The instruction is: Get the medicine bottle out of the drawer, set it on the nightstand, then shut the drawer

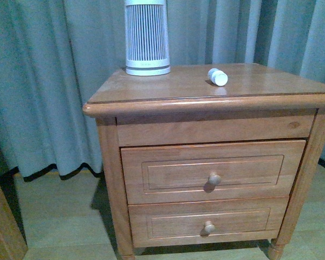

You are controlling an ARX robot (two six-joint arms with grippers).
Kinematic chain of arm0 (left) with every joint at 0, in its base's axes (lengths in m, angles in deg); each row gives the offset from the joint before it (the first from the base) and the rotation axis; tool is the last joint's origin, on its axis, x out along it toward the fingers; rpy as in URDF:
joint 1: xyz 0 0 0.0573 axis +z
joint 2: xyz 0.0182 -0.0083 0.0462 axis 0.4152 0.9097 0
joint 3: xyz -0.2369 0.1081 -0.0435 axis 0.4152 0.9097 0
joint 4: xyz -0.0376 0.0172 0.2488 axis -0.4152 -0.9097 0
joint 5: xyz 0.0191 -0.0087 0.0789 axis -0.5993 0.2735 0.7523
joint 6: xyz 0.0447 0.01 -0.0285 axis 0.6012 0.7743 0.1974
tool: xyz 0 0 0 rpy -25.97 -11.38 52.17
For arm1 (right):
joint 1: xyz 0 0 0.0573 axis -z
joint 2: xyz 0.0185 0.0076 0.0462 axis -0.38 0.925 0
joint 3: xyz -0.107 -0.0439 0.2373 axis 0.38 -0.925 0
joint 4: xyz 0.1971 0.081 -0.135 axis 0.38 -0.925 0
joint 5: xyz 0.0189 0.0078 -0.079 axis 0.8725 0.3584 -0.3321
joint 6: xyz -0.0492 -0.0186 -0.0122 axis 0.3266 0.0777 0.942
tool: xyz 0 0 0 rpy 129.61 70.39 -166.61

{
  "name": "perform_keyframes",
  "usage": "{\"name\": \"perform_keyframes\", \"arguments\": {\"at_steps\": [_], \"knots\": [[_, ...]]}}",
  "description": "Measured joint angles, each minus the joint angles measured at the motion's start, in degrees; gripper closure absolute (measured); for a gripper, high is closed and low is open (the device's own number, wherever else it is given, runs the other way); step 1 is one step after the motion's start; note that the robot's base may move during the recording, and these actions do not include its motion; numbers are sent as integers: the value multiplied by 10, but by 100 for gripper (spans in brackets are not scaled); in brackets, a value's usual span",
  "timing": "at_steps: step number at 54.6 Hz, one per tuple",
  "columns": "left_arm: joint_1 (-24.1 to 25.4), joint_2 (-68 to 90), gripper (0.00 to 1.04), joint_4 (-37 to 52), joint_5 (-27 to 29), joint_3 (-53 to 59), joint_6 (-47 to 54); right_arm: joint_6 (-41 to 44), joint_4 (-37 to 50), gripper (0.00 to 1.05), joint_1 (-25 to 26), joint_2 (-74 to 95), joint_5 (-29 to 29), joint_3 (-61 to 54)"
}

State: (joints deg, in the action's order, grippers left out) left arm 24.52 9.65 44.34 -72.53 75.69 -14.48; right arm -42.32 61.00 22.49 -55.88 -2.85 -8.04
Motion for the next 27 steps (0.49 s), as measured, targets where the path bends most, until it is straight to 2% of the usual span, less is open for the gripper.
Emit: {"name": "perform_keyframes", "arguments": {"at_steps": [27], "knots": [[0, 0, 6, 0, 0, 0, 0, 0, 16, 101, 0, -46, 0, -61]]}}
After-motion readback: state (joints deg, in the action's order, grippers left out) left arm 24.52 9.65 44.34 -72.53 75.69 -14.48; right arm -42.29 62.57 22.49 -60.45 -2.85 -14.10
